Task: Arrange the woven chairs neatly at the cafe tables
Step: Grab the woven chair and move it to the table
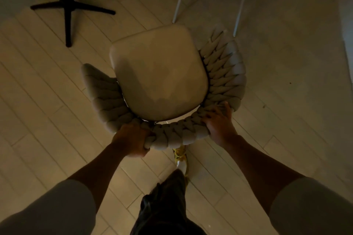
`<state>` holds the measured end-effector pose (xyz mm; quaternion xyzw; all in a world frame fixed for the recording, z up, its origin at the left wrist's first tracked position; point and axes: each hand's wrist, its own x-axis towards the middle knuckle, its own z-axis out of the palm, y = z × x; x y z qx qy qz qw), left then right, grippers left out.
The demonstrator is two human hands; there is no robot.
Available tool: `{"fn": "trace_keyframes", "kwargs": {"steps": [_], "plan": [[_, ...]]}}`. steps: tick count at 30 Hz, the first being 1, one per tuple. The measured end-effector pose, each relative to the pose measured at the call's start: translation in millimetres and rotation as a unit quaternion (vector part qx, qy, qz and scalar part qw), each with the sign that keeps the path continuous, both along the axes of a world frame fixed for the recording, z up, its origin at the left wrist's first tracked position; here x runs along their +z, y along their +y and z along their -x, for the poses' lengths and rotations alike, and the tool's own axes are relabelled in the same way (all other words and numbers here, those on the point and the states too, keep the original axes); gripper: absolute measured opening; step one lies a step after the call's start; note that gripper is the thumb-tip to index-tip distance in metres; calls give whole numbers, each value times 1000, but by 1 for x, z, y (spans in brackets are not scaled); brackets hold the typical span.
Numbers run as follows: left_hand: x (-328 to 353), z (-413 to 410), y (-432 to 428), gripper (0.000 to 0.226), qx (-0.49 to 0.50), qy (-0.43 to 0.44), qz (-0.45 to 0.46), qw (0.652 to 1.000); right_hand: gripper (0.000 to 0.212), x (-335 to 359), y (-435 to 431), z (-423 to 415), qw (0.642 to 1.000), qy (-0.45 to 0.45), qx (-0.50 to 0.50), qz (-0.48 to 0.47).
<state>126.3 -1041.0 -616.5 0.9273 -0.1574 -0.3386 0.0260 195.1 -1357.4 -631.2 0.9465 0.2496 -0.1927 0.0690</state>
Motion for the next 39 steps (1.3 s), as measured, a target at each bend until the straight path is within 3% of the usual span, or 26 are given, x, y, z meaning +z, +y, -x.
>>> {"fn": "trace_keyframes", "kwargs": {"steps": [8, 16, 26, 32, 35, 39], "plan": [[-3, -11, -10, 51, 2, 7, 13, 1000, 23, -7, -3, -17, 998, 16, -18, 62], [13, -16, -16, 54, 22, 7, 31, 999, 31, -1, -1, -20, 991, 93, -53, 76], [-4, -11, -11, 64, 40, 37, -2, 998, 18, -1, 0, -19, 996, 55, -48, 59], [-6, -4, -23, 59, 64, 8, 4, 998, 38, -1, -8, -26, 994, 77, -12, 82], [-6, -3, -35, 58, 81, 13, -1, 997, 22, 0, -19, -34, 997, 49, 8, 66], [-8, 1, -69, 55, 118, 10, 7, 993, 22, -1, -48, -57, 995, 30, 78, 56]]}}
